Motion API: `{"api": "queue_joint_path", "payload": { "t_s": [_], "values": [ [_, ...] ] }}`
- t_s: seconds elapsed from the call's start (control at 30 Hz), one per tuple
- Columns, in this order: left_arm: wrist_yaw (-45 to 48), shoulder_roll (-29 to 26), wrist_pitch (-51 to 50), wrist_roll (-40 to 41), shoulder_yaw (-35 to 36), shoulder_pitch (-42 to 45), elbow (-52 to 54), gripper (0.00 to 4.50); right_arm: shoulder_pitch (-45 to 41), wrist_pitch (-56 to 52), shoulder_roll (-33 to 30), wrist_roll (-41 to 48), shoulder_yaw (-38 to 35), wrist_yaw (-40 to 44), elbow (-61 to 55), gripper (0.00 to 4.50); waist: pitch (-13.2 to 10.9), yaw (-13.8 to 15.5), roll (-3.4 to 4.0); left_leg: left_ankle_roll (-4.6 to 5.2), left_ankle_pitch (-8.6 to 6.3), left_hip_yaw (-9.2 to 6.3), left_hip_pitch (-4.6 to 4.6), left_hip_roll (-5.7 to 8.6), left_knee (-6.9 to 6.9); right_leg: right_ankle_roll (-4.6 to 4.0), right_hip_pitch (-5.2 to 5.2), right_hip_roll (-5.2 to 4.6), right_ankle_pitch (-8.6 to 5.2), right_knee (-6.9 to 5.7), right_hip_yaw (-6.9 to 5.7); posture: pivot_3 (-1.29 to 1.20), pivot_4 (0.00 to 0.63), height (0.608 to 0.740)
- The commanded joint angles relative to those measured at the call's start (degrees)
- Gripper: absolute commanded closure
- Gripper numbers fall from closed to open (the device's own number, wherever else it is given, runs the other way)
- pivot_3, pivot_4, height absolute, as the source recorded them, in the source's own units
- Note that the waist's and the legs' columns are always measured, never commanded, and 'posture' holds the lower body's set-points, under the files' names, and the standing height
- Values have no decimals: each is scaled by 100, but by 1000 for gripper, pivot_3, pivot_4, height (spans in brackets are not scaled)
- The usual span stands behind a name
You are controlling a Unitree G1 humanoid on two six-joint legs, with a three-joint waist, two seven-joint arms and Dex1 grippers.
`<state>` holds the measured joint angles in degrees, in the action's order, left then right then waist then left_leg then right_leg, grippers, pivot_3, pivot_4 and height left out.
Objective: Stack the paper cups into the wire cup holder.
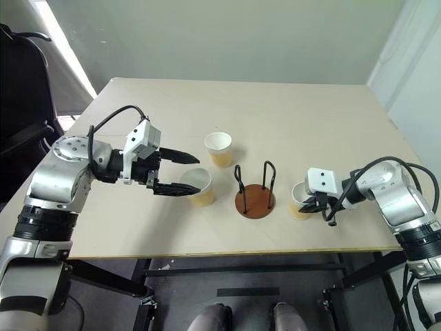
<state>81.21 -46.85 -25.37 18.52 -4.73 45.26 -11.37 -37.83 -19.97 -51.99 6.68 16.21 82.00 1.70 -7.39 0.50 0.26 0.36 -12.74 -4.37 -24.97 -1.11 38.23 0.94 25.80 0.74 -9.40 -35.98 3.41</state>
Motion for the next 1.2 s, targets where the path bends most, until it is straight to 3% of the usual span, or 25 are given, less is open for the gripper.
{"api": "queue_joint_path", "payload": {
  "t_s": [0.03,1.2],
  "values": [
    [45,-77,107,15,97,142,9,0,-32,-117,-135,195,-287,84,-241,4463,0,0,0,0,0,0,0,0,0,0,0,0,0,0,0,0,150,740],
    [37,-77,143,128,174,44,97,0,-247,-191,-125,223,-294,18,-171,4463,0,-1,0,0,0,0,0,0,0,-4,0,0,-3,0,0,0,150,740]
  ]
}}
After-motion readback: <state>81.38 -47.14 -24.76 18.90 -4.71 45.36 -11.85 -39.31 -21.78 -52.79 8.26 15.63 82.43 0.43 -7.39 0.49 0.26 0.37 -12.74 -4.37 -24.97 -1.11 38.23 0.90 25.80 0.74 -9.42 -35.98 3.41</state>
